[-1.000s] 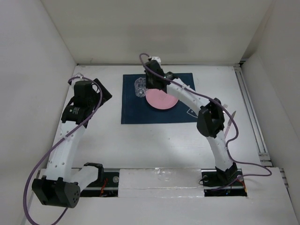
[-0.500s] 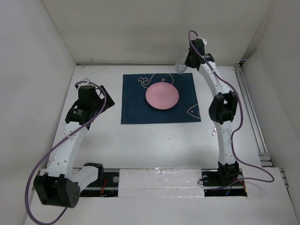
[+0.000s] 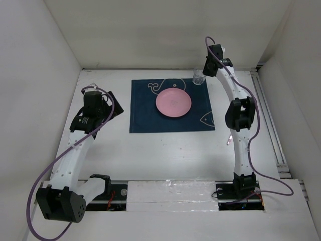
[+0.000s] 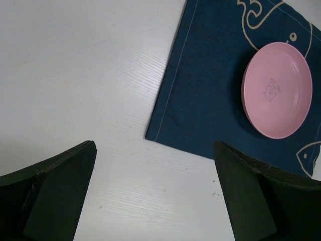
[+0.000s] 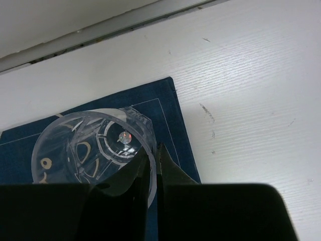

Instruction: Set the dinner table for one person

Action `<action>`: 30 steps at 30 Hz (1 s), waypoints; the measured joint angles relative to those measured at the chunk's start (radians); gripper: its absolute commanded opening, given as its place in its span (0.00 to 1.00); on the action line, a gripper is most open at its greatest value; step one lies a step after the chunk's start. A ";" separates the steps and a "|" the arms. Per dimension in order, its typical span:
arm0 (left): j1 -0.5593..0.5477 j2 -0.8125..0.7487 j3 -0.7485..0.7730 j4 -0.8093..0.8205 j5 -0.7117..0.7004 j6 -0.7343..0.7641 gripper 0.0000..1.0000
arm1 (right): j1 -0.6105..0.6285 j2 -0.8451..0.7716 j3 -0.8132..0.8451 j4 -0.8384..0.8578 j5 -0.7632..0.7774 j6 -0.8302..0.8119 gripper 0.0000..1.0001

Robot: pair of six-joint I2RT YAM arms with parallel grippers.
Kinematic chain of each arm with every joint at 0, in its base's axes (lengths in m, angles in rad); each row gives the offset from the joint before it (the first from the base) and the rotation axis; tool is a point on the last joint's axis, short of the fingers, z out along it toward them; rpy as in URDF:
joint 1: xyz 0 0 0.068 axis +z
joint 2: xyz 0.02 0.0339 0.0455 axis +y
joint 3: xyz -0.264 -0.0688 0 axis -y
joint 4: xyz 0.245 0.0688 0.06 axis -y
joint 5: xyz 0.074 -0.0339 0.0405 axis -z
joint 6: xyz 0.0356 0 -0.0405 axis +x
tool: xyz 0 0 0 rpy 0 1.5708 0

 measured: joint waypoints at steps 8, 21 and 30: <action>0.000 0.000 0.000 0.002 0.005 0.008 1.00 | 0.012 0.026 0.000 0.001 -0.004 -0.003 0.07; 0.000 0.000 0.000 0.002 0.005 0.008 1.00 | 0.013 0.052 -0.002 0.005 -0.014 0.002 1.00; 0.000 0.000 0.000 -0.022 -0.097 -0.020 1.00 | 0.002 -0.259 -0.181 0.035 0.097 0.026 1.00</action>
